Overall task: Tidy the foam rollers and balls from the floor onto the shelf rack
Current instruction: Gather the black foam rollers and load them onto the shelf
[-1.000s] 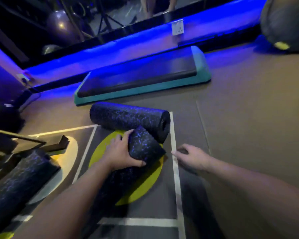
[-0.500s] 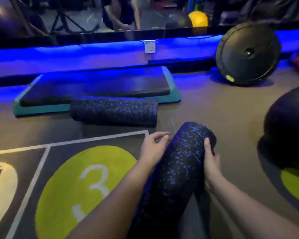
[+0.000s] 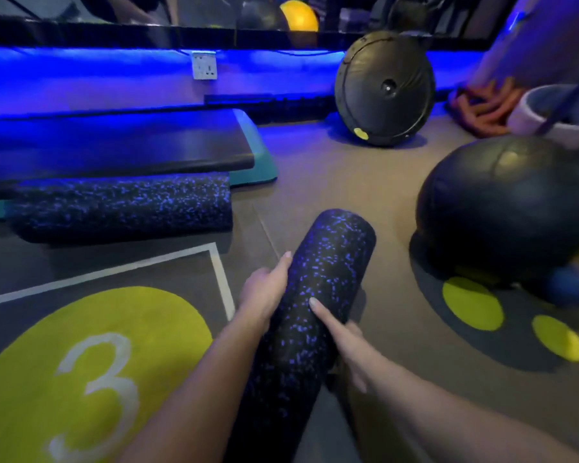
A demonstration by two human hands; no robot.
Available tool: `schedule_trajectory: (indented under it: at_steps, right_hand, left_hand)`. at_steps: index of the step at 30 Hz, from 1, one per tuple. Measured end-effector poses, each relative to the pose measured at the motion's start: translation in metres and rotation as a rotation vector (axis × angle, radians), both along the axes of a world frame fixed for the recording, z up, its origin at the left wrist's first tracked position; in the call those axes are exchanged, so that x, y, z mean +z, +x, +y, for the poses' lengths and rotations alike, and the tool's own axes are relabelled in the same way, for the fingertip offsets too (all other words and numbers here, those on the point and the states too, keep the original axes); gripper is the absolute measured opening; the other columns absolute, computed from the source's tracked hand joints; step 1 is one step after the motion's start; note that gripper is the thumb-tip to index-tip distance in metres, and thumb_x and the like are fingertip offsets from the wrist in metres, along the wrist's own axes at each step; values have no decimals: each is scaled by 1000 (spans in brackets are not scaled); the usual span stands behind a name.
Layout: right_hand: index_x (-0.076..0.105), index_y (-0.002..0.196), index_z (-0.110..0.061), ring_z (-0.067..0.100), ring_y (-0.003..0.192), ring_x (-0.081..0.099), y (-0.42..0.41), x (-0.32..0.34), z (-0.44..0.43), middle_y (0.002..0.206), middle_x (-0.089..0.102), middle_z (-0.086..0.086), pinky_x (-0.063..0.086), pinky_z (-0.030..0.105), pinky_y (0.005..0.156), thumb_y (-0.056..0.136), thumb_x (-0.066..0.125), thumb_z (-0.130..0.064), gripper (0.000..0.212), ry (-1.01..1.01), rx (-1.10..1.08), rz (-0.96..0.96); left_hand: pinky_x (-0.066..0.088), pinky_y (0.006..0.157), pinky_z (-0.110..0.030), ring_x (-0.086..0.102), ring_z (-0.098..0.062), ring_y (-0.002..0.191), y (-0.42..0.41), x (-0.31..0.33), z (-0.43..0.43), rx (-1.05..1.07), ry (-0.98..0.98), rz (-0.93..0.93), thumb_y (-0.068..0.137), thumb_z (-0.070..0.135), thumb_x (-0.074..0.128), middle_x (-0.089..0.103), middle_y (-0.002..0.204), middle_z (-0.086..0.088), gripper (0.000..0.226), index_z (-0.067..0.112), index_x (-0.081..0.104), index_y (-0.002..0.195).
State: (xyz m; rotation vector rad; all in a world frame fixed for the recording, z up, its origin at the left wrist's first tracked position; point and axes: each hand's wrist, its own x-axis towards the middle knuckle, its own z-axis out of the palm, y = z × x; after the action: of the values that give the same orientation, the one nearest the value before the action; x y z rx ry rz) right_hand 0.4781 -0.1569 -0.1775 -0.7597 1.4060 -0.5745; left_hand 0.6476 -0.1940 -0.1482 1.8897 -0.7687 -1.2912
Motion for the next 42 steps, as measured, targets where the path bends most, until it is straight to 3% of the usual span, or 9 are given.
schedule_trajectory:
  at_steps: [3,6,12,17,23,26,32,37,42]
  right_hand:
    - [53,136,-23,22,102,75,-43,33,-24,118,76,0,59,47,95,49,94,-62,104,-203,-190,-21]
    - [52,133,-28,20,102,75,-96,88,-54,120,74,-4,60,49,93,43,92,-64,104,-385,-320,87]
    - [52,141,-13,21,103,75,-197,149,-74,122,74,2,59,45,95,48,93,-61,112,-527,-531,63]
    - [25,160,-23,19,110,69,-257,174,-73,142,58,6,57,43,98,46,89,-65,137,-555,-641,92]
    - [60,135,-20,21,96,76,-318,199,-97,113,77,1,63,43,88,63,86,-65,89,-593,-651,-27]
    - [58,139,-25,28,97,75,-349,198,-125,115,76,1,61,48,90,33,85,-85,125,-542,-725,-79]
    - [60,133,-14,29,95,77,-448,240,-135,109,78,5,62,50,87,38,91,-73,116,-638,-788,-285]
    - [51,145,-19,30,100,73,-567,245,-119,124,71,3,60,51,88,35,85,-82,131,-595,-1000,-352]
    - [64,125,-15,27,99,71,-703,260,-46,118,72,5,58,43,93,46,70,-87,108,-586,-1230,-82]
  left_hand:
    - [61,76,-31,75,-20,82,-40,32,-11,14,-177,228,82,65,64,77,83,-2,55,12,74,85]
    - [51,55,-11,66,-2,64,-84,66,-23,-122,-277,418,104,25,55,70,82,4,23,7,67,108]
    - [47,47,-9,68,7,64,-172,105,-13,-629,-198,367,97,56,54,74,92,16,44,23,64,125]
    - [57,70,-27,72,0,97,-236,114,-5,-663,-303,445,71,57,80,71,122,19,75,55,44,138]
    - [50,92,-21,63,6,113,-291,134,-23,-696,-504,335,55,51,96,56,143,11,134,42,14,161]
    - [42,108,-27,52,7,124,-313,159,-32,-729,-597,155,32,73,90,46,145,22,153,44,12,160]
    - [41,100,-18,47,31,106,-414,218,-48,-768,-720,-36,32,76,88,48,132,36,146,45,20,157]
    - [46,76,1,57,28,98,-538,249,-59,-914,-748,-16,60,40,90,56,126,31,112,31,34,157]
    - [51,98,-18,63,9,113,-678,261,-36,-1093,-709,2,45,54,95,56,141,18,128,32,36,156]
